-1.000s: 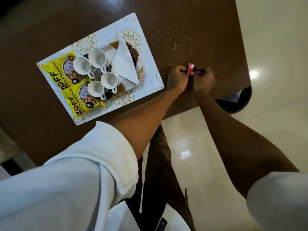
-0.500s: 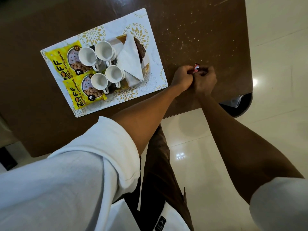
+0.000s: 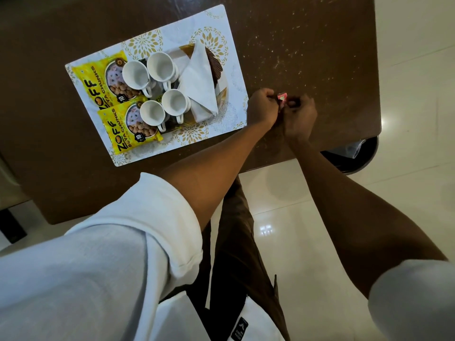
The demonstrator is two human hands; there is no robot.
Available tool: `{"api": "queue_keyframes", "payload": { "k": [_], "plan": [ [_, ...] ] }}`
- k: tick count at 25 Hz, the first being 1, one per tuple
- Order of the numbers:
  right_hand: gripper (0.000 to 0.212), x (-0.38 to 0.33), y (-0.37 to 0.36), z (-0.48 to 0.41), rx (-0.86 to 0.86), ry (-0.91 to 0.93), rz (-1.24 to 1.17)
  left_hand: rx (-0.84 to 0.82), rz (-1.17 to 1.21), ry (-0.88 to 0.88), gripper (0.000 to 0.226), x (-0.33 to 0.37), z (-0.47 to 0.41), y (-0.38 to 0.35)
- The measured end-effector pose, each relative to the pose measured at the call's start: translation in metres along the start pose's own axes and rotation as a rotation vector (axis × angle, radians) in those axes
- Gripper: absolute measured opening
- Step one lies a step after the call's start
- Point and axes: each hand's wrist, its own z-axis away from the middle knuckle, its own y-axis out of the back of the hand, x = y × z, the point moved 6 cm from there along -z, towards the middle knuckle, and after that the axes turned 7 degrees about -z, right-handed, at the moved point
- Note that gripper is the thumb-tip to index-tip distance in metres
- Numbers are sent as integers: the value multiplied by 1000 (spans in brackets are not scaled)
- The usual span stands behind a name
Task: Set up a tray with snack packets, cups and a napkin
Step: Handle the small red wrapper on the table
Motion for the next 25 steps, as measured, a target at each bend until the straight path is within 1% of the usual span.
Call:
{"api": "queue_keyframes", "payload": {
  "k": [2,7,10,15,17,19,21,22,23,25],
  "plan": [
    [18,3,2,-1,28,-39,-19,68,-23,38,21,1,-5,5],
    [13,-2,-5,-4,15,-56,34,26,-162,10,21,12,-21,6],
    [11,-4,-8,-4,23,-82,8,40,-257,-28,17,16,-25,6],
    [13,-4,-9,-6,10,-109,-22,49,-289,-41,12,20,-28,6],
    [14,-3,-9,-7,-3,-121,-47,39,-254,-30,11,19,-27,6],
    [15,-2,-6,-5,-6,-132,-104,39,-139,-4,10,16,-23,10],
    [12,3,-1,-3,38,-168,-195,63,-20,5,10,11,-18,13],
    [11,5,3,-1,67,-194,-228,75,17,9,12,8,-13,13],
    [15,8,5,1,87,-218,-238,78,41,15,17,5,-6,11],
    [21,11,4,1,86,-239,-225,50,71,30,24,1,2,5]
  ]
}}
